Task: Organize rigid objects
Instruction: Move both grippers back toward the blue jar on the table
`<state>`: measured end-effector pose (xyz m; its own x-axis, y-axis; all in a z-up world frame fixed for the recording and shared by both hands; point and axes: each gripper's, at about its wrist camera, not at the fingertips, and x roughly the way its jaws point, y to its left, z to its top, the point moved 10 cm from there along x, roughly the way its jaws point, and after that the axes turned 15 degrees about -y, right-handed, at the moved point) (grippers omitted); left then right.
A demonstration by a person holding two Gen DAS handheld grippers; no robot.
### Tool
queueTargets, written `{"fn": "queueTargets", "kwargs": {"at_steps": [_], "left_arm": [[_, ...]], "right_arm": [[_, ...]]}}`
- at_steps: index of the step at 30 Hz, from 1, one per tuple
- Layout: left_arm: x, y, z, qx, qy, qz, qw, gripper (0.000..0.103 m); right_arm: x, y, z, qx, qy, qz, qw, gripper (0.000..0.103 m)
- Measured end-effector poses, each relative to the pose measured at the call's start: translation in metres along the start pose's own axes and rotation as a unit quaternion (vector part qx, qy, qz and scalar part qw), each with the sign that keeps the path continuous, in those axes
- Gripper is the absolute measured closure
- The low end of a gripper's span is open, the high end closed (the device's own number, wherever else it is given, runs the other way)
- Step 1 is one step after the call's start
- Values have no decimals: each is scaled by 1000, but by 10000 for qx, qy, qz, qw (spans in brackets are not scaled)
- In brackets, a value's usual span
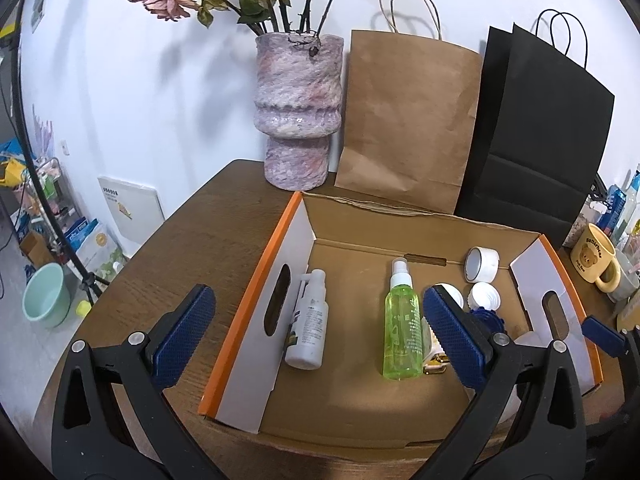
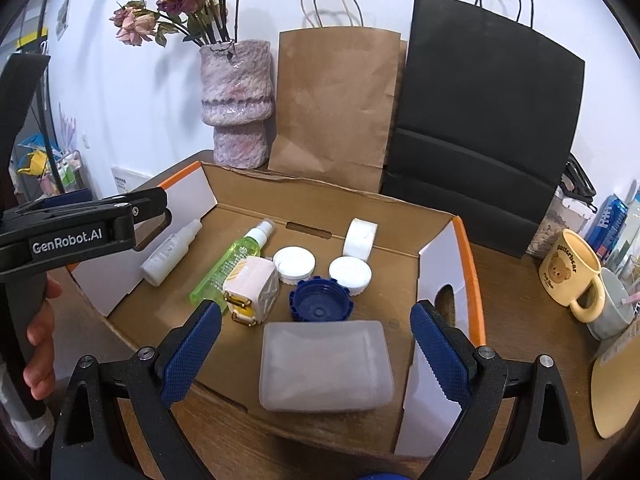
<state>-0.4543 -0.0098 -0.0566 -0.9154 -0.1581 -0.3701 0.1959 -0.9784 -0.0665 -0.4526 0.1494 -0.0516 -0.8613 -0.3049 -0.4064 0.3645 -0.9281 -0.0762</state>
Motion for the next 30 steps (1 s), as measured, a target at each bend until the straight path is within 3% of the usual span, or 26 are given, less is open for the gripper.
{"fn": "queueTargets", "kwargs": {"at_steps": [9, 30], "left_arm": [[-21, 2, -2, -29, -106, 49, 9999, 0], [-82, -14, -46, 119, -51, -176, 9998, 0]], "right_arm": [[-27, -8, -10, 28, -36, -43, 10000, 5], [-100, -21, -61, 148, 40, -179, 9997, 5]]}}
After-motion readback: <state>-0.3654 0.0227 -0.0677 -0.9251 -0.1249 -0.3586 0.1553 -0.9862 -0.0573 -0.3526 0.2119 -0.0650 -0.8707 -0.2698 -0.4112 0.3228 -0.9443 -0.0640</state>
